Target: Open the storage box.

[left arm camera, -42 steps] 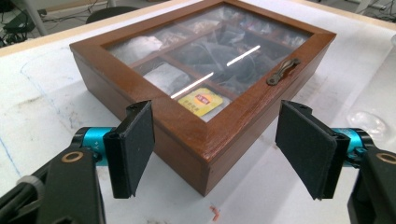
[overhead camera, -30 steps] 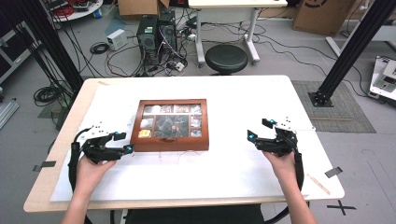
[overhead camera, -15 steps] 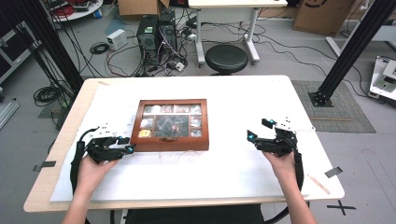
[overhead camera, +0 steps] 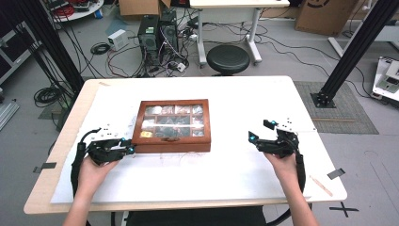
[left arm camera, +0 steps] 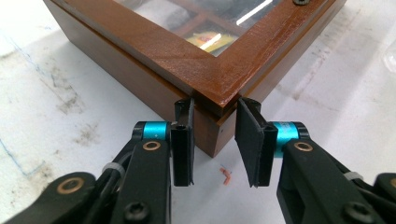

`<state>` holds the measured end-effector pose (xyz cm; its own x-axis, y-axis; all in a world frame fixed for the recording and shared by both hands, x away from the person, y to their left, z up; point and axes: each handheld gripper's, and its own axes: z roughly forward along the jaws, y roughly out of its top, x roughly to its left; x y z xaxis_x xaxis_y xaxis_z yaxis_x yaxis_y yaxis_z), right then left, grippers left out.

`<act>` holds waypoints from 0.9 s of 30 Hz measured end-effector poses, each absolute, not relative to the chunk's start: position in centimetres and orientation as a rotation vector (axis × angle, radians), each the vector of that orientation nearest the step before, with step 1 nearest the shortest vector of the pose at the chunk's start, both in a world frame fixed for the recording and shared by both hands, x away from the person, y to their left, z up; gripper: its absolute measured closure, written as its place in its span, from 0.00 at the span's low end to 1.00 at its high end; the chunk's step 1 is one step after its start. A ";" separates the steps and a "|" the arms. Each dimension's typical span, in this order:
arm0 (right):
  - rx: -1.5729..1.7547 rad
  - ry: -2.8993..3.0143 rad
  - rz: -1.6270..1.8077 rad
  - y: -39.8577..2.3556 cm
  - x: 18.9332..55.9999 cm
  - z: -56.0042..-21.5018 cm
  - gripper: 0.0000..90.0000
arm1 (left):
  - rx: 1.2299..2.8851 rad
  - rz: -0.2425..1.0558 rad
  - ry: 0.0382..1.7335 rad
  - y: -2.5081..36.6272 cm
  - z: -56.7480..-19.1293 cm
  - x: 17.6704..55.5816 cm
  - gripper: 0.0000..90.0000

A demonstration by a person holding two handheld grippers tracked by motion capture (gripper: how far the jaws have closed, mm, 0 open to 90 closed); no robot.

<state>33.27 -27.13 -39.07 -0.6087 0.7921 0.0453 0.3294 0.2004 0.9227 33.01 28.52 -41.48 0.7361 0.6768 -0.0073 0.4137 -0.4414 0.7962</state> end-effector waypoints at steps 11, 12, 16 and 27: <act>1.045 2.038 1.393 -27.1 33.3 -39.1 0.23 | 2.049 0.415 0.837 28.5 -41.0 32.8 0.74; 1.044 2.039 1.392 -27.1 33.3 -39.1 0.23 | 2.044 0.423 0.837 28.5 -40.9 32.8 0.73; 1.041 2.039 1.395 -27.0 33.3 -39.1 0.23 | 2.008 0.456 0.848 28.4 -40.4 32.7 0.73; 1.045 2.040 1.397 -27.0 33.3 -39.1 0.23 | 1.925 0.545 0.869 28.2 -39.4 32.6 0.63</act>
